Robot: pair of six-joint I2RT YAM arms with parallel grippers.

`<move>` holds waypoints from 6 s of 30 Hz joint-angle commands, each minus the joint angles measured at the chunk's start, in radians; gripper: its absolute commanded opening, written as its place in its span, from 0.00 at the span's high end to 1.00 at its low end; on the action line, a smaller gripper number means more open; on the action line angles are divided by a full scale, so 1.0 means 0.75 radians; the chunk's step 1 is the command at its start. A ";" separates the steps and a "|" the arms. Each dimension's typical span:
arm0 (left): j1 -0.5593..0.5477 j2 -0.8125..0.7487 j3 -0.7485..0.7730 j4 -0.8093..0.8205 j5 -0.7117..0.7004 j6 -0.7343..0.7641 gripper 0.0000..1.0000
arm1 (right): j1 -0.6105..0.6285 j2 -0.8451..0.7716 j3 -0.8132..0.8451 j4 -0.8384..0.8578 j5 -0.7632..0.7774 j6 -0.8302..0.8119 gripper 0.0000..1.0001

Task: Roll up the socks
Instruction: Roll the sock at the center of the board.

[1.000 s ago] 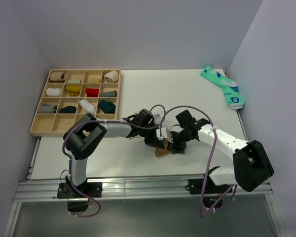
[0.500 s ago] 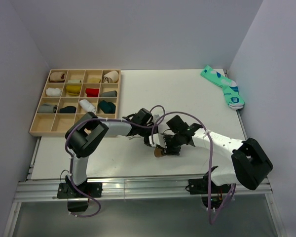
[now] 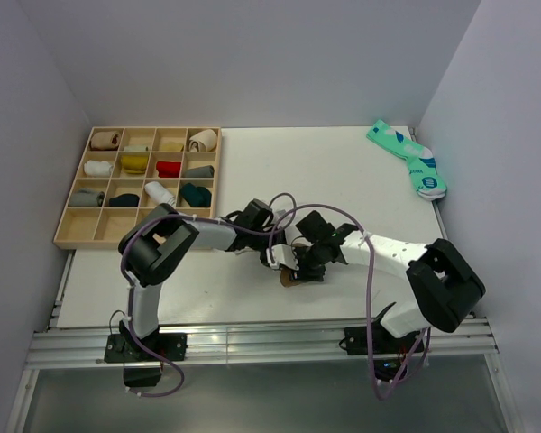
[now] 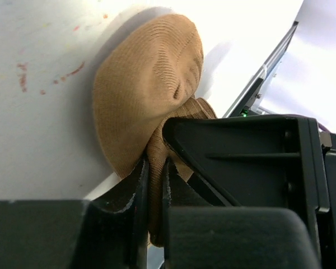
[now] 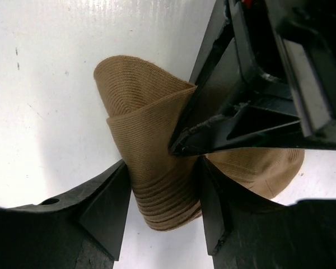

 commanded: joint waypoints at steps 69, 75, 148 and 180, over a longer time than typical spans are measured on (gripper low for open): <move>-0.409 -0.699 -0.860 1.035 -1.165 0.308 0.60 | -0.227 0.869 0.865 -0.969 -0.478 -0.118 0.67; -0.415 -0.625 -0.860 1.095 -1.144 0.330 0.59 | -0.231 0.899 0.891 -1.002 -0.482 -0.128 0.67; -0.194 -0.318 -0.365 0.179 -0.703 0.163 1.00 | -0.601 -0.086 0.278 -0.436 -0.433 -0.063 0.43; -0.071 -0.114 -0.078 -0.075 -0.437 0.283 1.00 | -0.206 -0.491 -0.160 0.039 -0.081 -0.224 0.32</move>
